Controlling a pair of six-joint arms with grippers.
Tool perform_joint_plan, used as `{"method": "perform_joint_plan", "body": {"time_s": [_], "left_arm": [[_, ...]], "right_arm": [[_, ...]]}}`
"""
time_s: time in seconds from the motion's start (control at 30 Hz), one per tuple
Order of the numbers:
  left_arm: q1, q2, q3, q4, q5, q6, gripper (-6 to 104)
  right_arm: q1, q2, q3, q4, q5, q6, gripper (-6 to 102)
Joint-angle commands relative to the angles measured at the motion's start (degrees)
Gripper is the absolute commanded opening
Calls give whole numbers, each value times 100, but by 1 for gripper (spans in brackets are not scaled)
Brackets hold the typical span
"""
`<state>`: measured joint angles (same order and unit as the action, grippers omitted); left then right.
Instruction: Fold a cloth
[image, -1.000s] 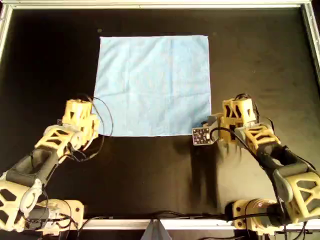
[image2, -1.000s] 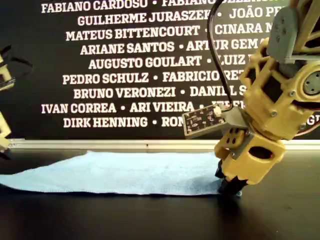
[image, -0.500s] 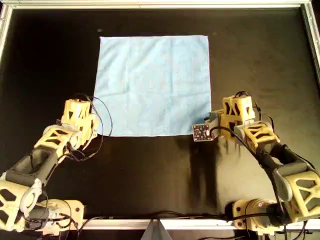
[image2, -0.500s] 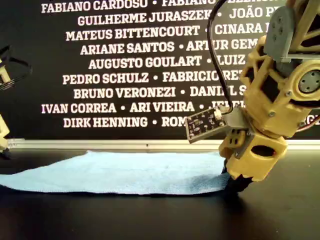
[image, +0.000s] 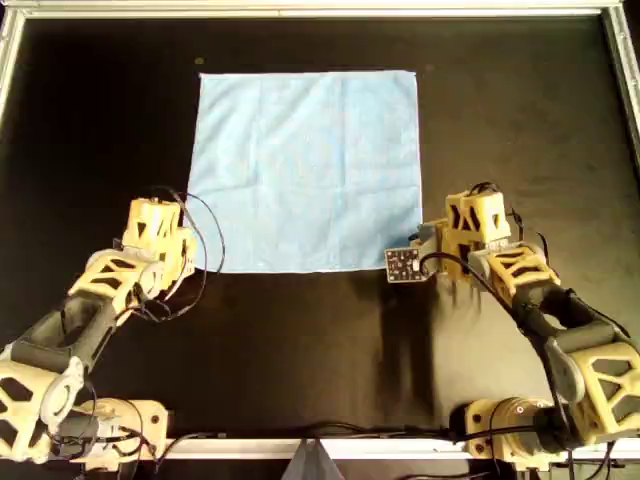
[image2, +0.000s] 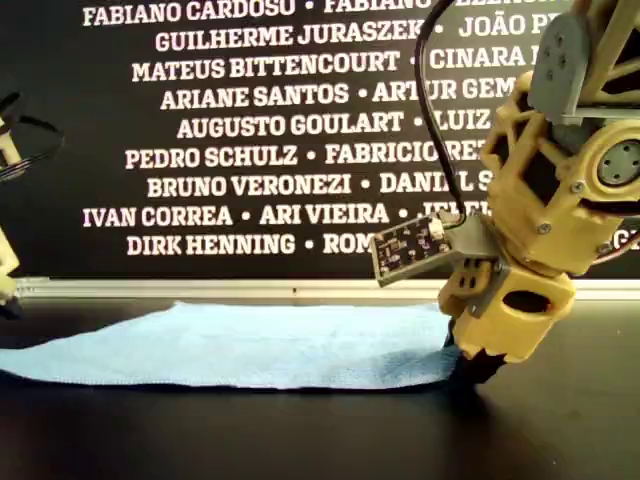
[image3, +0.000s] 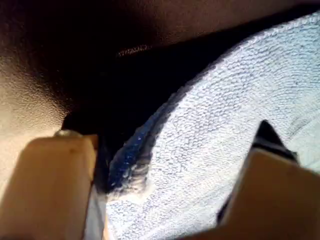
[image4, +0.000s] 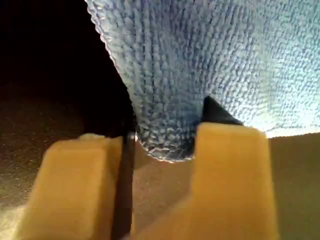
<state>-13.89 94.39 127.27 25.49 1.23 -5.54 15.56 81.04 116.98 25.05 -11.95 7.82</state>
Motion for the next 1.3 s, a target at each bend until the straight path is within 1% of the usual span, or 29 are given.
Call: {"method": "perform_joint_plan", "body": {"time_s": [0.0, 0.03, 0.13, 0.2, 0.23, 0.3, 0.37, 0.4, 0.43, 0.47, 0.53, 0.6, 0.63, 0.73, 0.9, 1.0, 1.27], "left_arm": [[97, 53, 9, 79, 35, 0, 80], [97, 114, 9, 79, 44, -44, 75], [97, 167, -9, 79, 44, -53, 57], [97, 255, -26, 79, 53, -53, 43], [97, 325, -9, 79, 97, -53, 35], [97, 527, 0, 79, 308, -62, 20], [97, 765, 9, 79, 642, -62, 5], [97, 879, 9, 79, 817, -62, -1], [97, 976, 9, 79, 1002, -62, -5], [105, 1055, 18, 79, 1169, -62, -4], [114, 1195, 53, 79, 1415, -62, -1], [149, 1283, 158, 79, 1547, -44, 1], [105, 1318, 211, 79, 1556, 18, 0], [114, 1485, 466, 79, 1564, 26, 0], [158, 2048, 1002, 88, 1564, 35, 0], [185, 2452, 1204, 88, 1477, 35, 0], [193, 2566, 896, -88, 1450, 44, 0]], "right_arm": [[-44, 149, -272, 62, 79, 35, 30], [-44, 149, -272, 62, 79, 35, 24], [-79, 149, -272, 53, 79, 35, 4], [-105, 149, -272, 53, 79, 35, -4], [-114, 149, -264, 53, 79, 35, -4], [-132, 158, -220, 62, 79, 35, -1], [-132, 158, -211, 62, 79, 35, 1], [-141, 158, -211, 62, 79, 35, 1], [-141, 158, -211, 62, 79, 35, 1], [-141, 158, -211, 62, 79, 35, 1], [-141, 167, -176, 62, 79, 35, 1], [-141, 202, -105, 62, 79, 35, 1], [-141, 255, -88, 62, 79, 35, 1], [-141, 668, 220, 62, 79, 35, 1], [-79, 2101, 1230, 62, 79, 35, 1], [-132, 2733, 1644, 62, 149, 35, 1], [-149, 2971, 1415, -62, 185, 18, 1]]}}
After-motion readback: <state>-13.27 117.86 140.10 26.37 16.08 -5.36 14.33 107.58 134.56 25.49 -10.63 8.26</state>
